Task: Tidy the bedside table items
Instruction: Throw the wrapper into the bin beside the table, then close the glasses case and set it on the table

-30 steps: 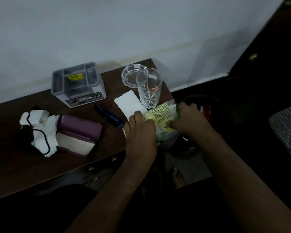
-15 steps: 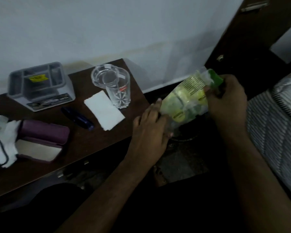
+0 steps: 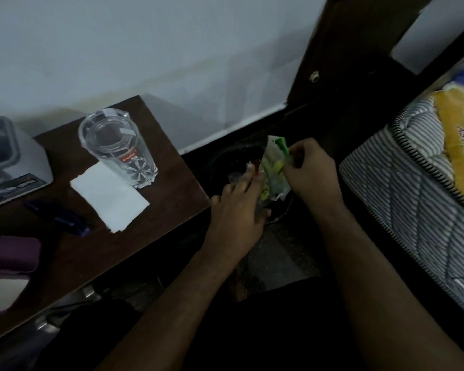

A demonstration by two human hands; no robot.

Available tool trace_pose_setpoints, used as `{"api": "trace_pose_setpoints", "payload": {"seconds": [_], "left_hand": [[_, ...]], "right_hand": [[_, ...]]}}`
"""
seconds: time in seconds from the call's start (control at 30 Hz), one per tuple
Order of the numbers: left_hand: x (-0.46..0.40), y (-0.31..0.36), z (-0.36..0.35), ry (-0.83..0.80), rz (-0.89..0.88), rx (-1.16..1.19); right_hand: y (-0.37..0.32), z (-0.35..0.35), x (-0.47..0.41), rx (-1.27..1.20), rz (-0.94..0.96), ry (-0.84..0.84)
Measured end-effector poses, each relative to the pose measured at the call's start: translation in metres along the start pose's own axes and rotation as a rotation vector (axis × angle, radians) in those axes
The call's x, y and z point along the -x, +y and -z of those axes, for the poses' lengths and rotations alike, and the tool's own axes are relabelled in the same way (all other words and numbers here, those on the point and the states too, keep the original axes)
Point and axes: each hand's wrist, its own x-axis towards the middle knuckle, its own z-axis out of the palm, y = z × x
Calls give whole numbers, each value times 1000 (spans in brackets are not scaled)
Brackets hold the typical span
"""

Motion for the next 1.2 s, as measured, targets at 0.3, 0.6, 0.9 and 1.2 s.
{"api": "trace_pose_setpoints", "payload": {"seconds": [0.3,0.6,0.9,1.2], "left_hand": [[4,0,20,90,56,14],[60,-25,69,306,136,99],[149,-69,105,433,256,85],[198,-122,148,546,360,81]], "right_hand": [[-19,-3,2,16,54,-74],[-90,-24,49,-66,268,-144],[-157,-60,110,-140,447,-183],[-229,-106,164,-183,600,-273]]}}
